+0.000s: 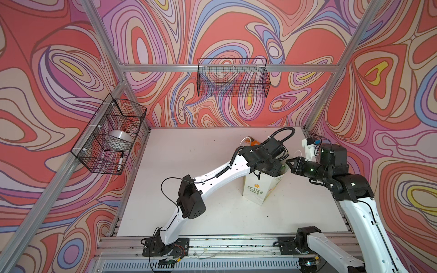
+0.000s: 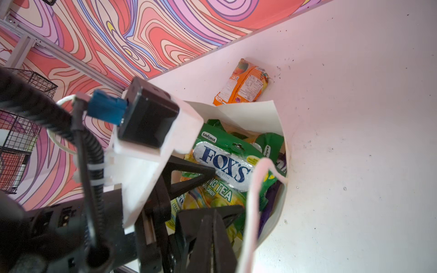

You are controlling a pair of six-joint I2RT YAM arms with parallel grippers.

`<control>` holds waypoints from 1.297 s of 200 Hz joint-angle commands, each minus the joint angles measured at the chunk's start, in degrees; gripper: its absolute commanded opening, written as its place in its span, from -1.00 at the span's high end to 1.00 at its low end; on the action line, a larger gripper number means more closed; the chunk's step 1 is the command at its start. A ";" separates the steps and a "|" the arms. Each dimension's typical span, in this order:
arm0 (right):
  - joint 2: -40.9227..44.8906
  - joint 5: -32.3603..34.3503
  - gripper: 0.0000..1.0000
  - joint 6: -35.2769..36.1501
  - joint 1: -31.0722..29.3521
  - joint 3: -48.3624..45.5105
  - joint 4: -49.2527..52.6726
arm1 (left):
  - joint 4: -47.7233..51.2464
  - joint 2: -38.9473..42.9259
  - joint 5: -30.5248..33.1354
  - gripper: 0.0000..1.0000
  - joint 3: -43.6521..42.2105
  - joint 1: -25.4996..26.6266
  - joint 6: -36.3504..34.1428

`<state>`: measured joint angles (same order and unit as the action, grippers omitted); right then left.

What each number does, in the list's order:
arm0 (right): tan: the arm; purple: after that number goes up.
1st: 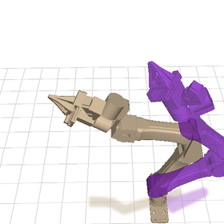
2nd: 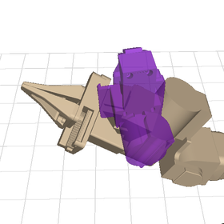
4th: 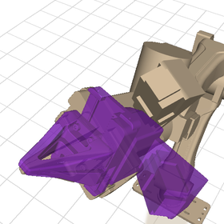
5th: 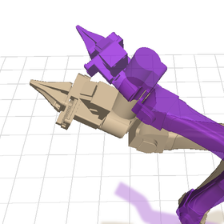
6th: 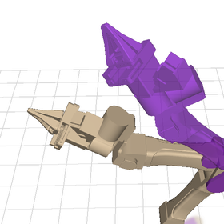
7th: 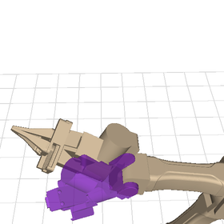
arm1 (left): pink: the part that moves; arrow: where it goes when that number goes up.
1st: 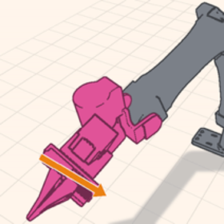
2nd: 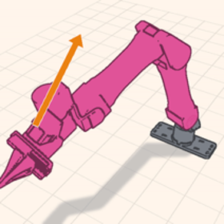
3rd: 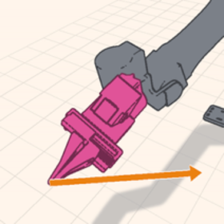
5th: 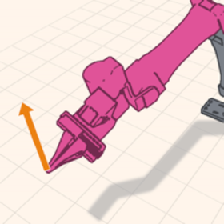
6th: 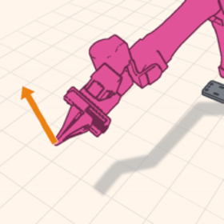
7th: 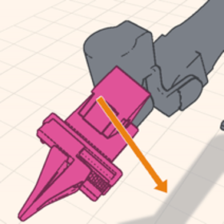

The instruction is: Place the snacks into the paper bag

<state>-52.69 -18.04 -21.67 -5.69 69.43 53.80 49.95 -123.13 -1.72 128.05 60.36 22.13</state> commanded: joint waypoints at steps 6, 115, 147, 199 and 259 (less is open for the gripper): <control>-0.11 -0.36 1.00 0.52 -0.23 1.67 -2.51 | 4.94 2.26 -2.06 -0.20 0.31 0.98 1.10; 0.25 0.15 1.00 -1.01 -0.28 1.91 -2.66 | -5.73 18.79 -0.71 -0.69 3.92 0.82 -6.05; 0.26 0.90 1.00 -0.68 -0.20 2.71 -1.87 | -16.44 33.27 4.38 -0.99 -12.47 0.26 -7.80; 0.12 0.72 1.00 -0.92 -0.25 2.78 -2.54 | -18.01 49.29 8.47 -1.00 -31.36 -7.65 -3.55; 1.69 0.55 1.00 -0.75 -0.27 0.97 -4.94 | -16.42 53.37 0.93 -1.00 -48.99 -27.18 8.57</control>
<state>-52.64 -17.54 -22.17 -5.72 70.15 53.32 33.01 -68.23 3.62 83.02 38.85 24.27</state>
